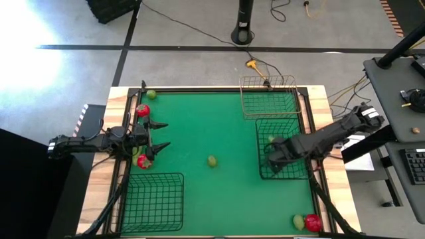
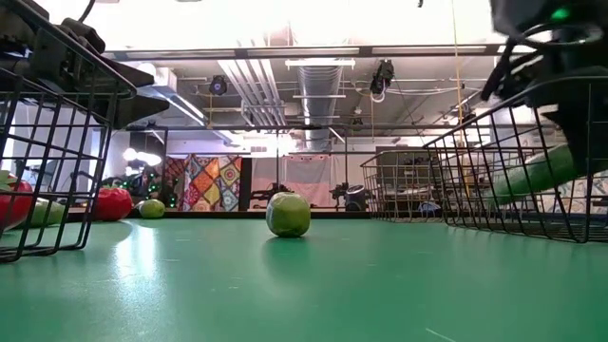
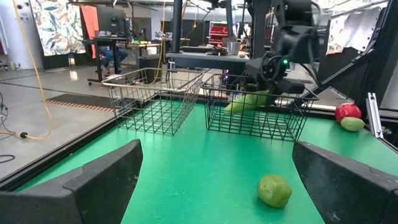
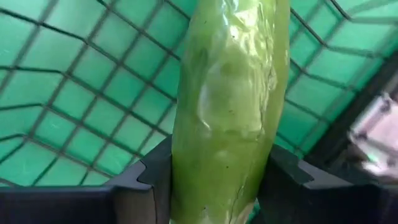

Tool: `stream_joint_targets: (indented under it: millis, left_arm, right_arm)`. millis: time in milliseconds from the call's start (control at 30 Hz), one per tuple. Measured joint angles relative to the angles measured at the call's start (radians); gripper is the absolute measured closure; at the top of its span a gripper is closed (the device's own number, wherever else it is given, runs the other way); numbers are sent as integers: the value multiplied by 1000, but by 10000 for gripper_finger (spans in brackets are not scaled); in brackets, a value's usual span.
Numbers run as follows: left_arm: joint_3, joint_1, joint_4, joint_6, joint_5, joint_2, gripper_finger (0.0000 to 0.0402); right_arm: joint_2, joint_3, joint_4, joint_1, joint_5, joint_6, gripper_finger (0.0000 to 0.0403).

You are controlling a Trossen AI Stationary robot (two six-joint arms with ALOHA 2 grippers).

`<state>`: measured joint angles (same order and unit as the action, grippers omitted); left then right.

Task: Sort produce into baskets
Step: Put the right cucumber into the top black wire basket, then adjust the top wire black wire basket

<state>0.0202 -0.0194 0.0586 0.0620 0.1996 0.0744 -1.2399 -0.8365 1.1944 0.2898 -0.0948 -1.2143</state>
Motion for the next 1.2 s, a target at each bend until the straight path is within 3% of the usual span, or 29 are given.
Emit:
stream_joint_targets:
  millis: [233, 467, 833, 1033, 1200]
  left_arm:
    - [0, 0, 0, 0, 0, 0, 3]
    - [0, 0, 0, 0, 0, 0, 3]
    - [0, 0, 0, 0, 0, 0, 3]
    - [0, 0, 0, 0, 0, 0, 3]
    - [0, 0, 0, 0, 0, 0, 3]
  right_arm:
    - [-44, 28, -43, -143, 81, 154, 237]
    - [-108, 32, -45, -153, 86, 316, 229]
    - [-234, 17, -34, -153, 88, 499, 136]
    - [-184, -73, 106, -142, 86, 485, 92]
    - [-79, -171, 166, -112, 14, 471, 83]
